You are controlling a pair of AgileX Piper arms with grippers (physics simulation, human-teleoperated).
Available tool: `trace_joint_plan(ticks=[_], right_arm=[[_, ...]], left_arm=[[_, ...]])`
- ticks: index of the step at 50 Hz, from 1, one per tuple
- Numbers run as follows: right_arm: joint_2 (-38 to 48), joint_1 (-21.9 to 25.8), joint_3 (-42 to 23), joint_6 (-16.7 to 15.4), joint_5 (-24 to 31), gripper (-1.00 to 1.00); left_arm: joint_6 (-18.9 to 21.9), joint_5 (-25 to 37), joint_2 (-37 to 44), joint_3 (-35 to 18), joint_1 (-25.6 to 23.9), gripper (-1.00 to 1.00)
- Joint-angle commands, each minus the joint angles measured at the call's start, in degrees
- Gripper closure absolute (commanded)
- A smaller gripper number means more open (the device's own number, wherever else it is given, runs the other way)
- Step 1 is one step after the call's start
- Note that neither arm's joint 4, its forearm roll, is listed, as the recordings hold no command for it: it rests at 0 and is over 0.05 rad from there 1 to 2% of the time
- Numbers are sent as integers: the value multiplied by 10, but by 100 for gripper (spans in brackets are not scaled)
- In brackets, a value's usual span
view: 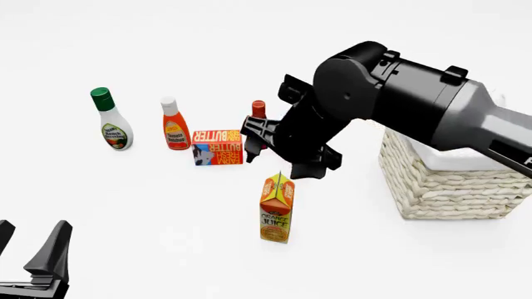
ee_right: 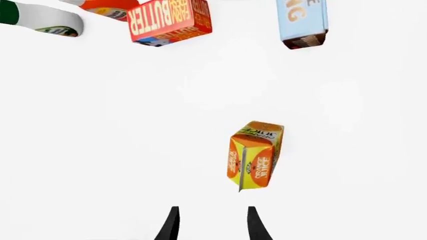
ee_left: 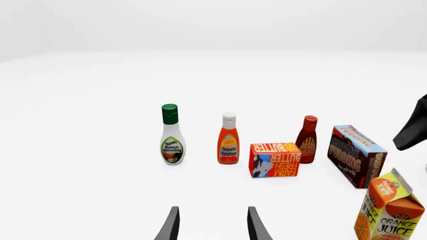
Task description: Pick the orange juice and place it in the basket.
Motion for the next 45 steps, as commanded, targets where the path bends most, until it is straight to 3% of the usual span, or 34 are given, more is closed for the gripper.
trace_joint_plan(ticks=[1, 24, 45], right_arm=[[26, 2, -33, -7, 32, -100], [83, -10, -108, -32, 100, -100], [99, -24, -95, -50, 102, -100]], left_arm=[[0, 0, 0, 0, 0, -100], [0, 0, 0, 0, 0, -100], [0, 0, 0, 0, 0, -100]])
